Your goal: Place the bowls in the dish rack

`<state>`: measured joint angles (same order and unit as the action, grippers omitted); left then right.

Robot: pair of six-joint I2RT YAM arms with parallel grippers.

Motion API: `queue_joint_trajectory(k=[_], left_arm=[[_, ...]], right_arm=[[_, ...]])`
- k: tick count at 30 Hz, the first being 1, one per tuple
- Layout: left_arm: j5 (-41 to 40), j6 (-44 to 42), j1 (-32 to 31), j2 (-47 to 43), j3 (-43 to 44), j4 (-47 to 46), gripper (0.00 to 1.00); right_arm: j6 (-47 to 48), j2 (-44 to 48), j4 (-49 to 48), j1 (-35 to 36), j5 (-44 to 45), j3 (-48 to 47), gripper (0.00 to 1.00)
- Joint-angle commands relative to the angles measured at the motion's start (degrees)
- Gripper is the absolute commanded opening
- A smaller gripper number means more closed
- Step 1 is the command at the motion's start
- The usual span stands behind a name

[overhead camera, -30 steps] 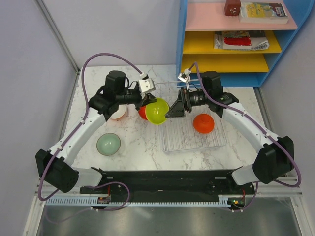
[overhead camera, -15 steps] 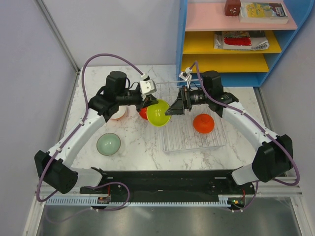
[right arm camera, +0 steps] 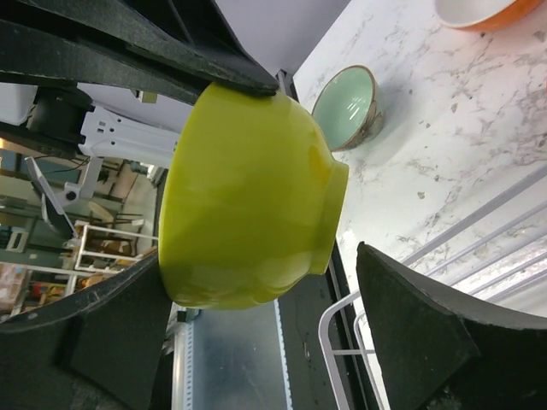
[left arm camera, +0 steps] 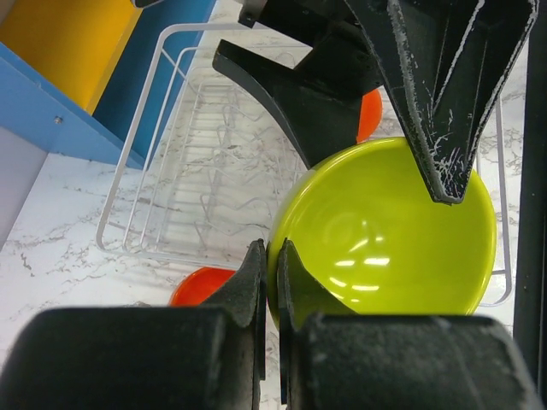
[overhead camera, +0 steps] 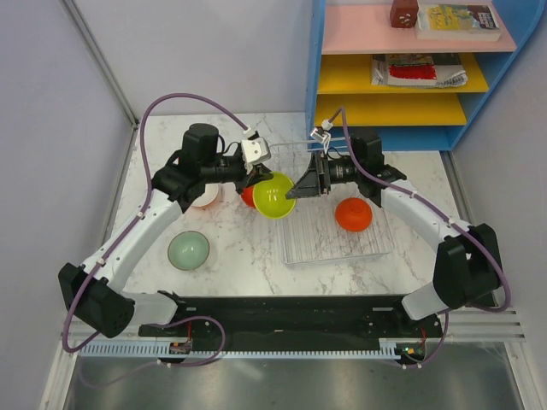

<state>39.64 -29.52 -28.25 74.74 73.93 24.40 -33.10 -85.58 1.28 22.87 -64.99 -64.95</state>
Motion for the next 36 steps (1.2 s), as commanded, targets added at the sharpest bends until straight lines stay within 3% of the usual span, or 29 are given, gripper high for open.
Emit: queue_joint_trajectory(k=[1, 15, 18, 21, 22, 24, 25, 29, 31, 32, 34, 35, 36], left_arm=[[2.38, 1.57, -0.84, -1.44, 3.06, -1.64, 0.02], [2.64, 1.83, -1.28, -0.91, 3.15, -1.64, 0.02], [2.55, 1.83, -1.37, -0.91, 2.89, -1.64, 0.02], [2.55, 1.66, -1.37, -0.82, 2.71, -1.64, 0.02], [2.55, 1.66, -1.37, -0.82, 2.71, -1.64, 0.02], [2.46, 1.74, -1.46, -0.82, 2.62, -1.64, 0.02], [2.64, 1.74, -1.46, -0.91, 2.71, -1.64, 0.02], [2.64, 1.66, -1.46, -0.56, 2.53, -1.64, 0.02], [2.11, 1.48, -1.54, -0.56, 2.53, -1.64, 0.14], [1.94, 1.39, -1.63, -0.39, 2.45, -1.73, 0.30], [-0.25, 0.87, -1.54, -0.12, 2.45, -1.81, 0.46], [-1.31, 0.52, -1.46, 0.14, 2.45, -1.90, 0.66], [-2.45, -0.36, -1.02, 0.06, 2.01, -2.08, 0.75]], right_arm=[[-11.87, -1.52, -16.97, -0.55, -2.77, 3.24, 0.88], [-18.40, -0.03, -26.41, -0.90, -3.56, 6.15, 0.80], [-20.76, 0.24, -29.91, -0.99, -3.48, 7.29, 0.70], [-23.31, 0.33, -33.34, -1.08, -3.65, 8.17, 0.53], [-23.85, 0.33, -33.97, -1.08, -3.65, 8.52, 0.42], [-24.29, 0.50, -35.20, -1.16, -3.56, 8.78, 0.34], [-24.64, 0.50, -35.47, -1.16, -3.56, 9.05, 0.24], [-24.47, 0.77, -35.38, -1.16, -3.13, 9.40, 0.05], [-22.20, 1.03, -33.55, -1.25, -2.69, 9.05, 0.00], [-20.88, 1.03, -31.88, -1.34, -2.51, 8.79, 0.00], [-15.01, 1.38, -24.94, -1.34, -1.37, 7.83, 0.00], [-13.41, 1.56, -21.27, -1.34, -0.76, 7.65, 0.00], [-12.09, 1.82, -19.66, -1.43, 0.55, 7.56, 0.00]])
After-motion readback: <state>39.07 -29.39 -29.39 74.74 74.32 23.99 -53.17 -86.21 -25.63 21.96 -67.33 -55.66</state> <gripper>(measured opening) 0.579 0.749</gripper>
